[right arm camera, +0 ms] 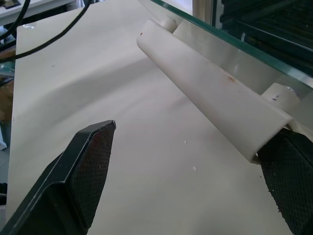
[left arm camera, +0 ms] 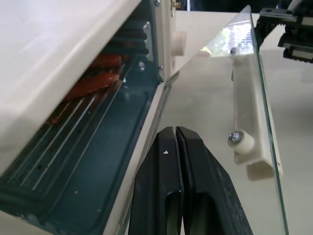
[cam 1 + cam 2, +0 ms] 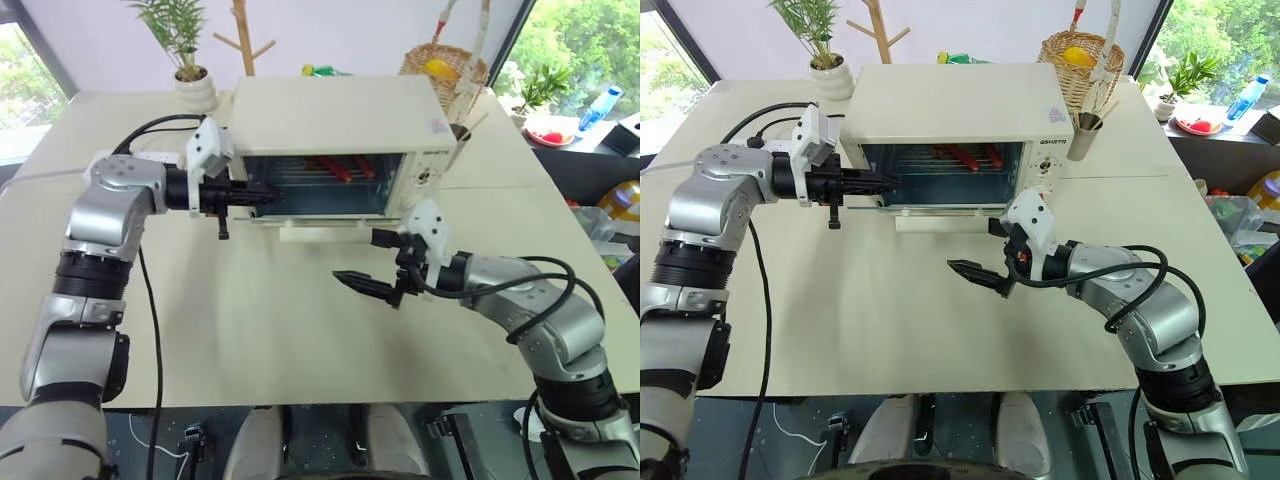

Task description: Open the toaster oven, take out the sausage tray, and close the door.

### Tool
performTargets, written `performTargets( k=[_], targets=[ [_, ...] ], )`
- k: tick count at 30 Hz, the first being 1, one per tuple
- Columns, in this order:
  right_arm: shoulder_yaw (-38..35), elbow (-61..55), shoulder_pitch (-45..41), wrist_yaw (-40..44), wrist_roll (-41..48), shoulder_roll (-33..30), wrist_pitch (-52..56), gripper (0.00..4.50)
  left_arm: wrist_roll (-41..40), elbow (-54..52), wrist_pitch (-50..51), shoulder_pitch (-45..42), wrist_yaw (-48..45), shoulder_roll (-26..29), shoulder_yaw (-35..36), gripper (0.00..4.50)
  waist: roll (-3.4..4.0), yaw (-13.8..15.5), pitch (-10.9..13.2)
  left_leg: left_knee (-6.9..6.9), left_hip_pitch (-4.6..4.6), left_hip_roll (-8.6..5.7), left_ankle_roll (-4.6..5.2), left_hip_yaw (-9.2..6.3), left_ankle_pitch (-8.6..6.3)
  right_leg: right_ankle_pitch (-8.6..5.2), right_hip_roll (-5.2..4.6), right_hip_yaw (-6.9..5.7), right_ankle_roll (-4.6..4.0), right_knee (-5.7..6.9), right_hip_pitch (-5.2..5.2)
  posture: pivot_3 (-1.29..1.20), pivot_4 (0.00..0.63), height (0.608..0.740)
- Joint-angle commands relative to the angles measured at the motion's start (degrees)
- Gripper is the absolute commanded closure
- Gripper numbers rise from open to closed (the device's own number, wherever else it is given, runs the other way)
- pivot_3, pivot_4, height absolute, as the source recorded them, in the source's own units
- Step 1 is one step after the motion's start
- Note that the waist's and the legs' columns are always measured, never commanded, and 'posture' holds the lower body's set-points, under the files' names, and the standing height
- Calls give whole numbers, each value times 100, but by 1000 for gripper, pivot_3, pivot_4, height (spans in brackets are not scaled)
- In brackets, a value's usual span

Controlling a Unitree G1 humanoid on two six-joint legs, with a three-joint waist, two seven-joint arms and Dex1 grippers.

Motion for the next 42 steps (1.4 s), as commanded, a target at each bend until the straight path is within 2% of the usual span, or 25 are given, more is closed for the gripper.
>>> performTargets(
  k=[1,6,14,19,23,30,36,39,42],
  targets=[
    [-354,-388,174,11,177,-217,29,0,27,-168,-81,-25,-64,49,85,4449,0,5,0,2,0,0,0,0,0,0,-1,0,0,0,1,0,150,740],
    [-626,-615,602,10,224,-585,105,0,4,-268,-14,38,-73,21,102,4449,-1,1,0,6,1,0,0,1,0,0,-2,0,0,0,5,0,150,740],
    [-1920,-1545,1783,394,1081,-1393,390,0,-68,-839,176,711,-107,28,22,4449,-5,-10,2,3,4,5,1,-1,-1,0,-2,1,1,-6,8,0,150,740],
    [-2327,-1661,1660,151,1364,-1571,410,0,88,-1133,103,1364,243,-97,-22,4449,-4,-1,1,4,13,24,1,-6,-1,0,-3,6,0,-8,16,0,150,740],
    [-2093,-1558,1200,-185,1307,-1544,409,0,244,-1189,34,1712,551,-237,-59,4449,-4,15,1,6,11,25,1,-5,-1,0,-2,6,-1,-9,16,0,150,740],
    [-1175,-1175,355,-546,807,-1370,229,0,507,-904,-138,1997,1161,-635,-86,4449,-4,99,1,7,9,22,1,-3,-1,0,-3,6,-2,-11,14,0,150,740],
    [-212,-525,-351,-497,-80,-1203,-281,0,384,-1217,55,2234,1200,-414,84,4449,-3,102,0,6,9,20,1,-2,-1,0,-3,7,-3,-11,12,0,150,740],
    [336,-150,-693,-404,-665,-1099,-656,0,-76,-1581,661,2302,1217,-250,452,4449,-2,80,1,4,9,21,1,-2,-1,0,-1,7,-3,-9,9,0,150,740],
    [1182,477,-1197,-393,-1662,-937,-1231,0,-1500,-2232,2305,2210,1339,20,1464,4449,-12,45,7,5,8,25,1,-3,-1,1,2,6,-3,-8,6,0,150,740]
  ],
)
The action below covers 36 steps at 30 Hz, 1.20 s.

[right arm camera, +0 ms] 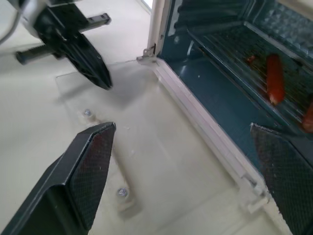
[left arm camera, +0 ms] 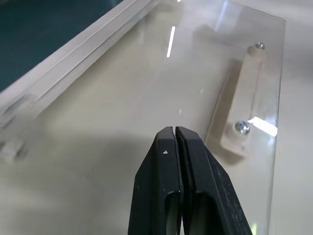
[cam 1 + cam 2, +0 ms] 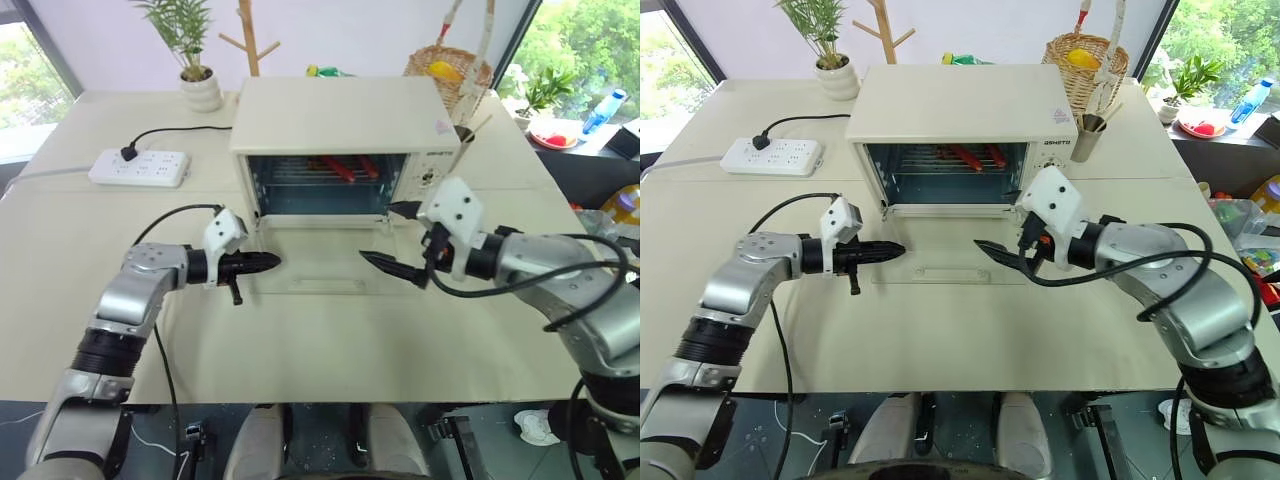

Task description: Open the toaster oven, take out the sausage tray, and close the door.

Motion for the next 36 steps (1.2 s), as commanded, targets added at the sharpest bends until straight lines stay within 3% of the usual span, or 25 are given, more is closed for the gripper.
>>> performTargets(
  k=[1,6,13,16,21,24,28,31,36],
  targets=[
    [798,570,-519,16,-1137,175,-736,0,-1672,-894,1717,-196,184,363,1285,4449,-9,-56,5,1,-2,8,0,-2,0,1,4,1,-1,0,-5,0,150,740],
    [1605,1600,-1101,-369,-2572,730,-1582,0,-3215,-1382,3403,-114,967,681,2558,4449,-9,-117,6,-3,-3,9,0,-4,0,2,5,1,-1,0,-6,0,150,740],
    [2262,3545,-1922,-1091,-4238,1623,-3010,0,-4516,-1289,4653,-2,2609,550,3655,4449,-11,-124,5,-1,2,8,-5,-5,3,3,8,6,-1,10,-7,0,150,740],
    [2230,4216,-2167,-1338,-4543,1975,-3428,0,-4935,-1394,4808,101,3103,484,3830,4449,-11,-109,5,-3,2,8,-10,-5,6,4,7,9,-3,10,-9,0,150,740],
    [2136,4882,-2362,-1344,-4754,2323,-3889,0,-4871,-2025,4381,435,3148,544,3454,4449,-12,-107,5,-8,1,2,-24,-3,13,7,0,17,-9,9,-9,0,150,740],
    [2006,4778,-2287,-1187,-4729,2348,-3928,0,-4302,-2443,3677,651,2490,826,2985,3610,-12,-112,5,-13,1,-14,-33,-3,17,8,-4,18,-12,8,-11,0,150,740],
    [1961,4669,-2150,-1093,-4813,2368,-3956,0,-3477,-2307,2637,558,1791,1189,2449,1515,-11,-113,5,-21,2,-22,-37,1,19,8,-2,21,-19,7,-15,0,150,740],
    [1911,4752,-2155,-1116,-4901,2415,-3977,0,-3361,-1975,2351,378,1635,1177,2394,112,-11,-118,5,-21,2,-22,-37,3,20,8,-2,22,-19,7,-17,0,150,740],
    [1847,5005,-2263,-1218,-5012,2547,-4061,0,-3254,-1870,2183,367,1401,1291,2315,15,-11,-139,5,-23,1,-22,-36,5,19,10,-1,23,-16,7,-21,0,150,740]
  ],
)
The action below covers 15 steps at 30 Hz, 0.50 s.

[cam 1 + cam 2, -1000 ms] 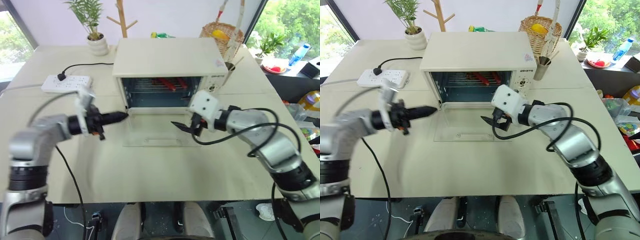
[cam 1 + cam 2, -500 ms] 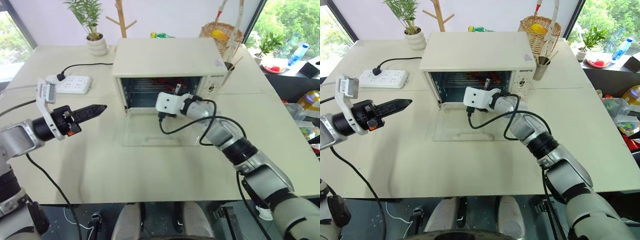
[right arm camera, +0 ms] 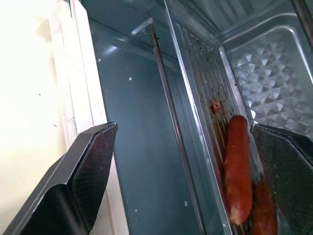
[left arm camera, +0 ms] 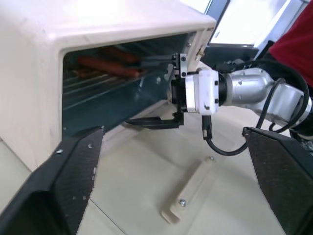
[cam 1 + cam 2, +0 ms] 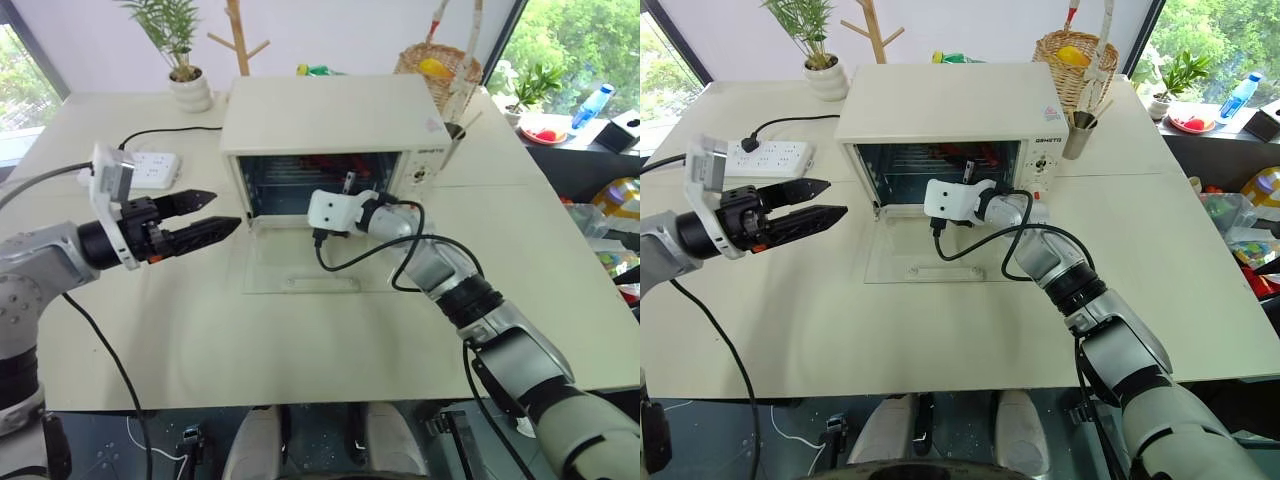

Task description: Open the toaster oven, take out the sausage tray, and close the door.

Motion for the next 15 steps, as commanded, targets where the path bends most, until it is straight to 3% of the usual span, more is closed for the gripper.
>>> performTargets(
  k=[1,15],
  targets=[
    [-145,205,-265,-211,-129,170,-233,0,67,-60,-166,-31,-193,197,27,15,0,-3,0,0,-1,0,0,0,0,0,0,0,0,0,-1,0,150,740],
    [126,3184,-1587,-1472,-887,1024,-1512,0,277,-557,-457,385,-356,308,-116,15,1,-14,1,-2,-4,1,-1,2,1,0,1,7,-1,3,-11,0,150,740]
  ],
)
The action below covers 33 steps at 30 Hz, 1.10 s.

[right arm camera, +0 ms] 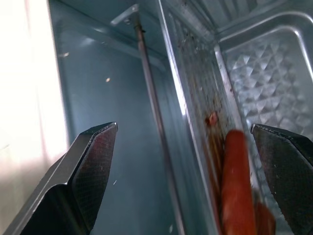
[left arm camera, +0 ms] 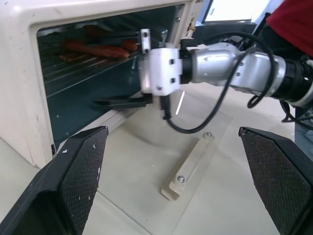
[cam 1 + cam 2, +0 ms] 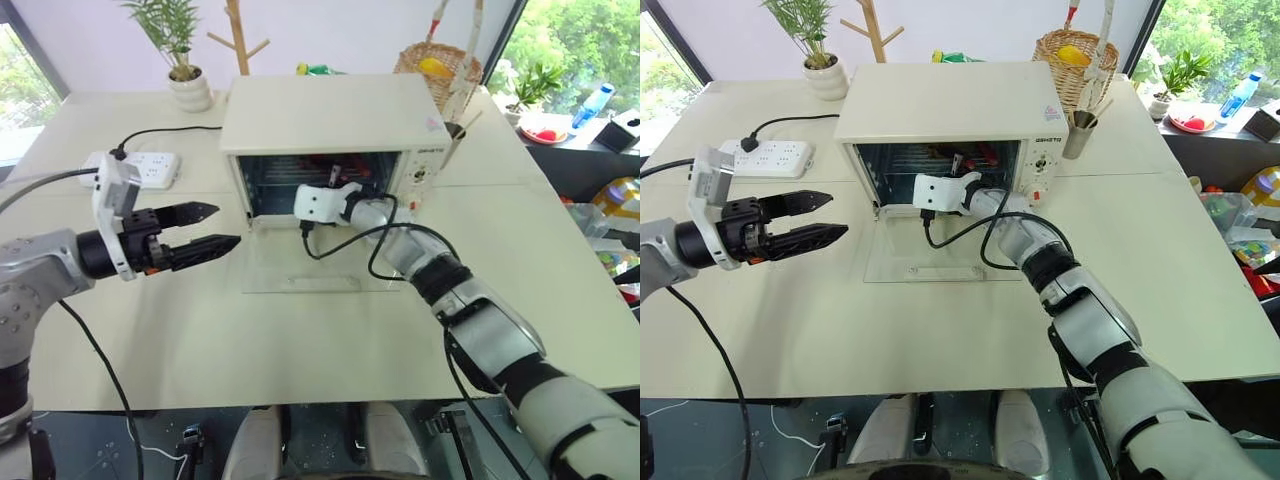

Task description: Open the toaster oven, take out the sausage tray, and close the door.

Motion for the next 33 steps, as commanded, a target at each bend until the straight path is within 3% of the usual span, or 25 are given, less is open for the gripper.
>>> performTargets(
  k=[1,18,22,24,28,33],
  targets=[
    [81,584,-463,-386,-207,192,-336,0,-15,-220,-112,19,14,29,12,15,0,-4,0,0,0,0,0,1,0,0,0,0,0,0,-1,0,150,740],
    [312,2420,-1360,-1165,-724,743,-675,0,-61,-335,-140,68,188,-128,45,15,2,-130,1,-7,0,0,-1,-1,1,1,0,1,0,5,-8,0,150,740],
    [333,2545,-1447,-1252,-783,778,-678,1207,-90,-325,-133,58,230,-153,77,0,3,-137,2,-10,0,0,-1,-1,1,1,0,2,0,8,-11,0,150,740],
    [339,2588,-1480,-1307,-799,778,-667,2417,-105,-337,-135,72,244,-164,89,0,3,-134,2,-10,0,1,-1,-1,1,1,0,2,0,11,-12,0,150,740],
    [334,2617,-1499,-1371,-824,772,-665,4415,-133,-354,-150,124,259,-161,116,0,3,-137,1,-10,0,1,-1,-1,1,1,0,3,0,11,-13,0,150,740],
    [328,2625,-1498,-1441,-864,760,-664,4415,-140,-329,-180,117,259,-158,93,0,4,-135,2,-12,-1,1,-2,-1,1,1,1,3,0,13,-16,0,150,740]
  ],
)
